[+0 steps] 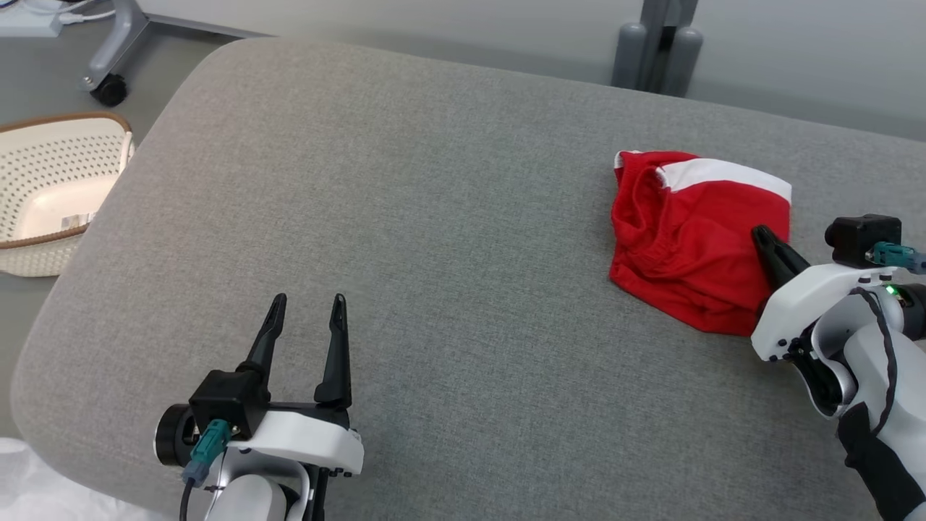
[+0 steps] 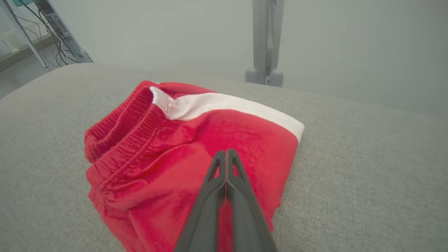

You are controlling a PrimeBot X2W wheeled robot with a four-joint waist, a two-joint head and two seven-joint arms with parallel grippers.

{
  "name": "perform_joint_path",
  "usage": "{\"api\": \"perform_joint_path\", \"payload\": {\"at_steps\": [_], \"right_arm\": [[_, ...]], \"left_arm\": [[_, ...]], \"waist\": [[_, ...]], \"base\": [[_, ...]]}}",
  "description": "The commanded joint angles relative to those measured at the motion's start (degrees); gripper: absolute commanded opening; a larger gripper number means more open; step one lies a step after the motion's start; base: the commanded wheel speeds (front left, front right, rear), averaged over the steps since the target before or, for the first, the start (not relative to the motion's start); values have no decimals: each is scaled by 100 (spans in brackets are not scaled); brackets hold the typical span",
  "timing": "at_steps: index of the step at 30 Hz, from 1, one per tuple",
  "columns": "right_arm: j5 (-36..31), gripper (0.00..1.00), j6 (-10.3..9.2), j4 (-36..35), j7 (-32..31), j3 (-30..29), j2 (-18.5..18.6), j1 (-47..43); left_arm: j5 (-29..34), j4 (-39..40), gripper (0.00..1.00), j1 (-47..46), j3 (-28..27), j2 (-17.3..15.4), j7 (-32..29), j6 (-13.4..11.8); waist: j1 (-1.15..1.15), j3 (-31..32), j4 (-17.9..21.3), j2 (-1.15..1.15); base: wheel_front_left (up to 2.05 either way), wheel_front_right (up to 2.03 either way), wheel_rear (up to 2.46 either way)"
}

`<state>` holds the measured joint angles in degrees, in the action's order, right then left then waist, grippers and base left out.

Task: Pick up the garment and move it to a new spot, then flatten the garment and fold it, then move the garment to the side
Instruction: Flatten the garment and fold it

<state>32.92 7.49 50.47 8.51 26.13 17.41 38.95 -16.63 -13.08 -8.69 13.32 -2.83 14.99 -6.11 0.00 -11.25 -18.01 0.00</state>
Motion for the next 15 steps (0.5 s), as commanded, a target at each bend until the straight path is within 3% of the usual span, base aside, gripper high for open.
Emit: {"api": "perform_joint_path", "payload": {"at_steps": [1, 10, 15], "right_arm": [[89, 0, 1, 52, -38, 60, 57, 62], [1615, 0, 1, -37, -1186, 1242, 51, -297], [2108, 0, 2, -380, -1392, 1738, 158, -411]], "left_arm": [[-6, 34, 100, -102, -4, -19, 17, -27], [-55, 27, 100, -125, 23, -22, 17, -97], [-36, 11, 100, -139, 37, -22, 17, -98]], "waist": [[0, -98, -112, 0], [0, -65, -55, 0], [0, -14, 38, 0]], "base": [[0, 0, 0], [0, 0, 0], [0, 0, 0]]}}
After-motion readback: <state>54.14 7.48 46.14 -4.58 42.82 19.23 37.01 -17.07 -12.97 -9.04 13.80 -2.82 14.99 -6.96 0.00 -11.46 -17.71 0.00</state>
